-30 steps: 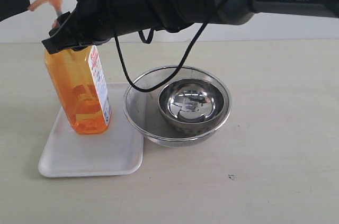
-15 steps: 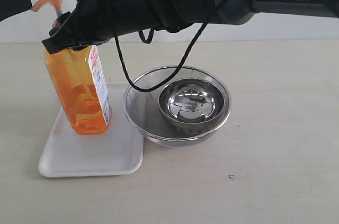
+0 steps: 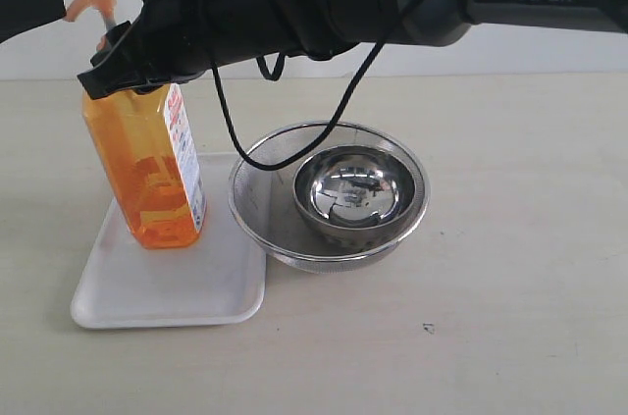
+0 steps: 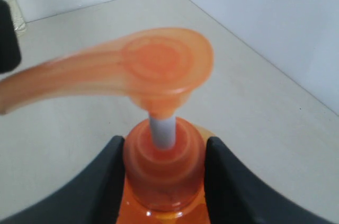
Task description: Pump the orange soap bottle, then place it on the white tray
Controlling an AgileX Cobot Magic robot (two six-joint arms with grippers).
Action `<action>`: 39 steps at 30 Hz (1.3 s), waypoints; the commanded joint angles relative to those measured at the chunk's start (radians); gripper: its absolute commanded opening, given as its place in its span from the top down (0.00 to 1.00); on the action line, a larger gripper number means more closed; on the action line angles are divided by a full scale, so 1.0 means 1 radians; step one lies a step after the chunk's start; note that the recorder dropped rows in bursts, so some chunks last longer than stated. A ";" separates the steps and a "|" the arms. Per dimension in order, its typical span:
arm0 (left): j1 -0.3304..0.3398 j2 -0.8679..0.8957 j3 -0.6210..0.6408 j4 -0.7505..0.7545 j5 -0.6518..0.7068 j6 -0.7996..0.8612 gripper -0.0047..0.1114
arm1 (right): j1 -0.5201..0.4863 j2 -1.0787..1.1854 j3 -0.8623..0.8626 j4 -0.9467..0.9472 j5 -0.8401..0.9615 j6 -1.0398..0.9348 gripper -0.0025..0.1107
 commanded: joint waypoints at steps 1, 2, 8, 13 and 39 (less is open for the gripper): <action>-0.002 -0.010 -0.004 0.004 0.014 -0.011 0.92 | 0.001 -0.002 -0.005 0.010 -0.003 0.006 0.98; -0.002 -0.010 -0.004 0.004 0.022 -0.011 0.92 | 0.001 -0.002 -0.005 0.010 0.002 0.006 0.98; -0.002 -0.010 -0.004 0.000 0.069 -0.003 0.92 | 0.001 -0.002 -0.005 0.010 0.002 0.013 0.98; -0.002 -0.010 -0.004 0.000 0.085 -0.003 0.92 | 0.001 -0.002 -0.005 0.010 0.002 0.013 0.98; -0.012 -0.010 -0.004 -0.006 0.069 -0.007 0.92 | 0.001 -0.002 -0.005 0.010 0.003 0.013 0.98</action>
